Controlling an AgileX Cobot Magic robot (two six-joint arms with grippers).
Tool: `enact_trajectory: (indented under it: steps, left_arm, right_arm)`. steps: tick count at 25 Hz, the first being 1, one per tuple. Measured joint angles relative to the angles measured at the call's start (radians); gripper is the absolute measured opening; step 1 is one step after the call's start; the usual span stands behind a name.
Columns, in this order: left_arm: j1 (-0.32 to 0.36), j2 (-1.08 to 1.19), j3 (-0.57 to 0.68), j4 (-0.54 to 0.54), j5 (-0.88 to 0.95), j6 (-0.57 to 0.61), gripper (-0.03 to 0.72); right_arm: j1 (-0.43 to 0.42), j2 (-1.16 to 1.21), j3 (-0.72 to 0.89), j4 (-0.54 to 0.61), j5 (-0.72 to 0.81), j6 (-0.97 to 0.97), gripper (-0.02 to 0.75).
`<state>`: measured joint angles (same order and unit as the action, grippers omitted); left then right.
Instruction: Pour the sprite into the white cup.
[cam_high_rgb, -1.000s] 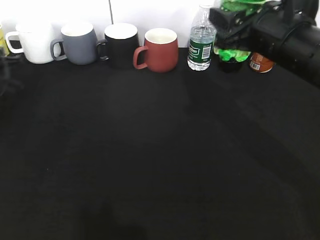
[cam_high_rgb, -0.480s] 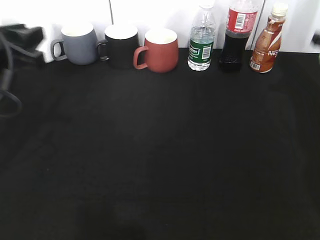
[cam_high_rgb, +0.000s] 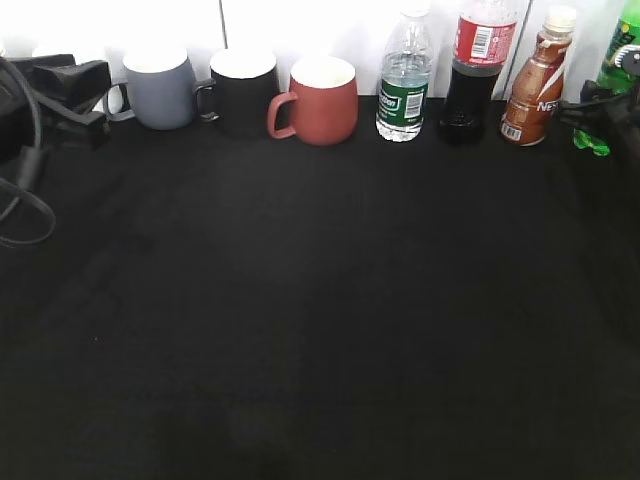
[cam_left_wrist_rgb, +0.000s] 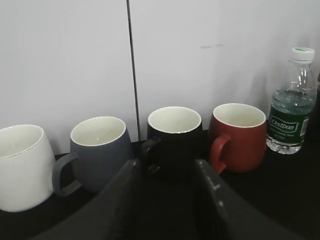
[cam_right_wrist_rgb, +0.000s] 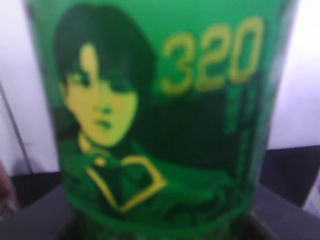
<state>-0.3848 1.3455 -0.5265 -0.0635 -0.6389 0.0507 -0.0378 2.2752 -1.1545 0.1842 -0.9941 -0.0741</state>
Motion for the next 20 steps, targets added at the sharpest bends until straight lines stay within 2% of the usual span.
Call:
enact_trajectory:
  steps: [1,5,6,11,18,20]
  left_arm:
    - [-0.001,0.000,0.000,0.000,0.000,0.000,0.272]
    - [-0.001,0.000,0.000,0.000,0.000,0.000,0.272]
    - [-0.001,0.000,0.000,0.000,0.000,0.000,0.272]
    - [-0.001,0.000,0.000,0.000,0.000,0.000,0.272]
    - [-0.001,-0.002,0.000,0.000,0.019,0.000,0.272]
    - [-0.001,-0.025,-0.001,0.000,0.105,0.000,0.272]
  right_arm:
    - [-0.004,0.002,0.000,-0.003,0.001,0.000,0.409]
    - [-0.008,0.002,-0.005,-0.017,0.029,0.001,0.588]
    - [-0.008,0.002,-0.005,-0.017,0.050,0.001,0.605]
    - [-0.008,-0.063,0.083,-0.020,0.091,0.001,0.613]
    - [-0.006,-0.246,0.328,-0.025,0.109,0.001,0.594]
    - [-0.006,-0.395,0.354,-0.061,0.305,0.001,0.592]
